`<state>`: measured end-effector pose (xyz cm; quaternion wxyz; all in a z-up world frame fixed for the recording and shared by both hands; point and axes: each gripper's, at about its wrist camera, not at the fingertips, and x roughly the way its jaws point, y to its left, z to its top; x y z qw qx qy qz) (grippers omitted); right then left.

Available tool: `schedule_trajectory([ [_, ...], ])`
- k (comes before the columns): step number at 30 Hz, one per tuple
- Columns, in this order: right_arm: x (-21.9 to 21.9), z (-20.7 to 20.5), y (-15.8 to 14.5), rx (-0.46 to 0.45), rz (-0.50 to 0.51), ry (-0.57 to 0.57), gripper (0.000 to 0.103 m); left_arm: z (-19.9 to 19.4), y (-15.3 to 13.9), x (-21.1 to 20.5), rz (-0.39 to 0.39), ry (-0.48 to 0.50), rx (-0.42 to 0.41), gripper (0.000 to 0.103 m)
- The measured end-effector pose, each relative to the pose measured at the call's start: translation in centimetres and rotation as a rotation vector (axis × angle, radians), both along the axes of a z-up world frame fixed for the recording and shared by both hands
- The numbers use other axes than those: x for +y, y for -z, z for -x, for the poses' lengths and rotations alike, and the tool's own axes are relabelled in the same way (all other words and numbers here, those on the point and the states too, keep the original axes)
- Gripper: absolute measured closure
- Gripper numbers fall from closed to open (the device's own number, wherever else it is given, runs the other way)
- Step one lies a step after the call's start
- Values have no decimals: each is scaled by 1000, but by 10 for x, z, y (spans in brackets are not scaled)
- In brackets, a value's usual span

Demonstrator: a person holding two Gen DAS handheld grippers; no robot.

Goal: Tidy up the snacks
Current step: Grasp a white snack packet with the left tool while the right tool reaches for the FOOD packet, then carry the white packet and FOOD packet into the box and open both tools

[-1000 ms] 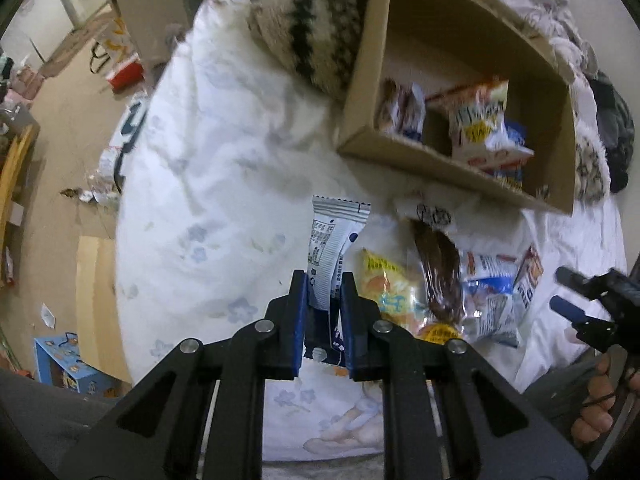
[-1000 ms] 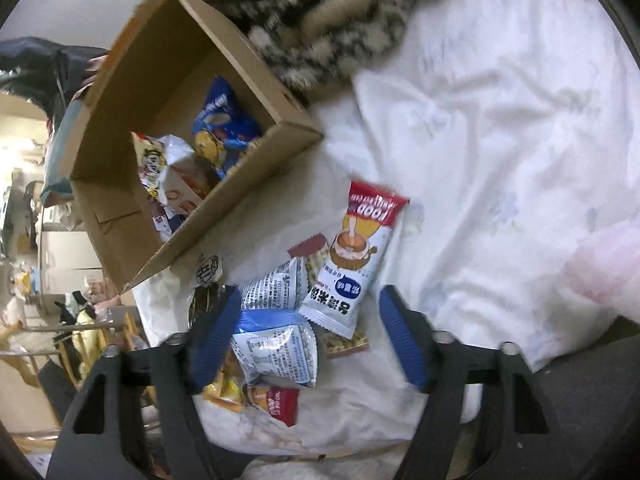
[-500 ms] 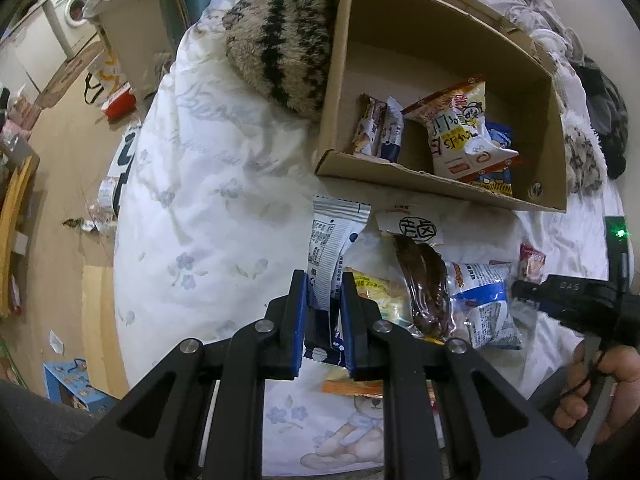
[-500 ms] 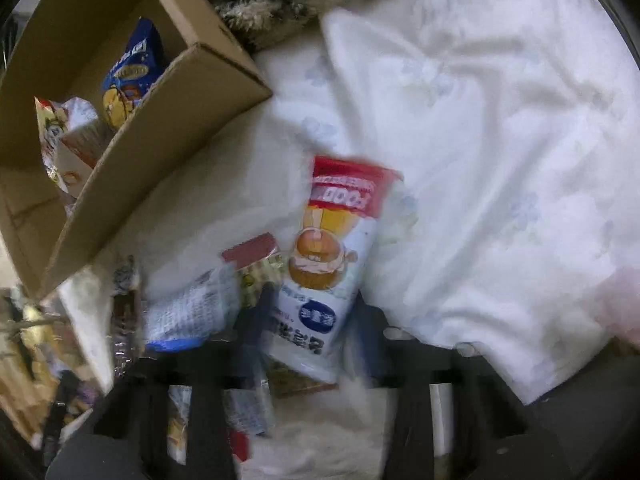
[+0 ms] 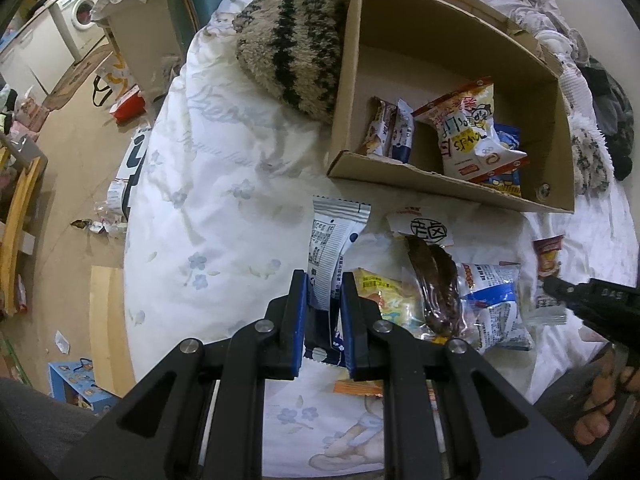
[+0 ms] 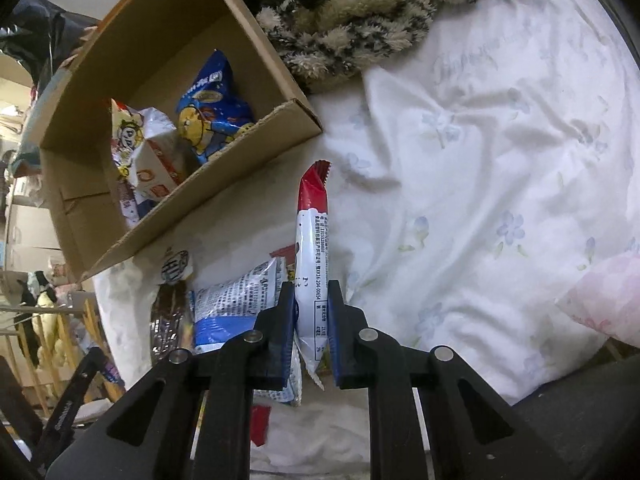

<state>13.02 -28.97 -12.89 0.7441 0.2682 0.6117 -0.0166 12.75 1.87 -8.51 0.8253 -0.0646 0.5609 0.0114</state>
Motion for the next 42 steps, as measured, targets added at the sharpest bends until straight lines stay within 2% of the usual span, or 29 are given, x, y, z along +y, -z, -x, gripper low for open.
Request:
schedule_trajectory([
  [1, 0, 2, -4, -11, -10, 7, 87, 0, -1, 1, -4, -2, -5, 90],
  [4, -13, 5, -22, -107, -123, 39, 87, 2, -7, 5, 7, -20, -30, 90],
  [6, -16, 9, -38, -192, -183, 31, 87, 3, -14, 7, 23, -32, -61, 90],
  [9, -15, 11, -52, -262, -239, 10, 88, 6, -25, 7, 24, -37, -117, 90],
  [14, 2, 13, -66, -305, -249, -59, 88, 10, -41, 4, 18, -25, -196, 90],
  [21, 16, 9, -79, -376, -291, -89, 88, 10, -53, -5, 15, 0, -254, 90],
  [28, 16, 7, -98, -446, -250, -109, 87, 3, -65, -11, 13, 33, -295, 90],
  [35, 17, -18, -135, -537, -158, -150, 87, -37, -104, -17, 39, 72, -351, 90],
  [39, 11, -41, -137, -536, -114, -152, 87, -62, -111, -26, 7, 100, -388, 90],
  [42, 5, -60, -138, -535, -91, -158, 87, -88, -102, -33, -29, 126, -392, 90],
])
